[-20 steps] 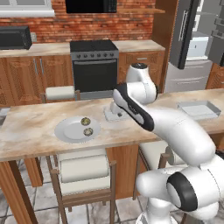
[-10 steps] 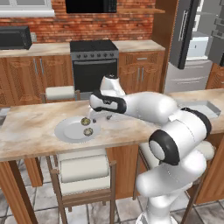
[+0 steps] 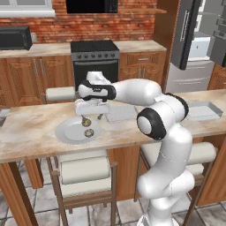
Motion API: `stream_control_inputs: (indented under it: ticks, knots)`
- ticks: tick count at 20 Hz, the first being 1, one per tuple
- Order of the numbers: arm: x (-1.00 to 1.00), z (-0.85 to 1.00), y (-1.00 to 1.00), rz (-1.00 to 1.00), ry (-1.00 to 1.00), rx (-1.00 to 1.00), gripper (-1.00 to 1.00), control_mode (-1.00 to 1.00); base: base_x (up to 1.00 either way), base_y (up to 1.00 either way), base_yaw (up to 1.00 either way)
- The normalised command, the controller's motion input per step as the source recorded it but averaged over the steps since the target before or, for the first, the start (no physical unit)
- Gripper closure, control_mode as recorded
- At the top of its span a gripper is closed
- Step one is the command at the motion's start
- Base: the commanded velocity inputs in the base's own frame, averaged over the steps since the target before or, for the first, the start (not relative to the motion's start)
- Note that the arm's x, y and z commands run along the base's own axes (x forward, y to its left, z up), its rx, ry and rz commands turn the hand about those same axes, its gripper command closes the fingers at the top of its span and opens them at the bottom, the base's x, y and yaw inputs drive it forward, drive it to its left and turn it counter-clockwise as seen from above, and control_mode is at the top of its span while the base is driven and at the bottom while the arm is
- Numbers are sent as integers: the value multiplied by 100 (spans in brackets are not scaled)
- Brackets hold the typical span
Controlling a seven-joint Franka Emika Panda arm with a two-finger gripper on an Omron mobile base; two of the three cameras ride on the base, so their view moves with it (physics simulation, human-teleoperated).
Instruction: Place two dumplings into each of the tupperware containers and then place the containers in the fridge.
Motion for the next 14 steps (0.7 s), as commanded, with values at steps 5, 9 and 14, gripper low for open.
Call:
stream_control_inputs:
  ticks: [5, 9, 14]
  knots:
    - [10, -26, 30, -14, 15, -22, -100, -100, 0, 0, 0]
    - [8, -23, 5, -13, 0, -14, -100, -100, 0, 0, 0]
    - [11, -44, -12, -7, 0, 0, -100, -100, 0, 0, 0]
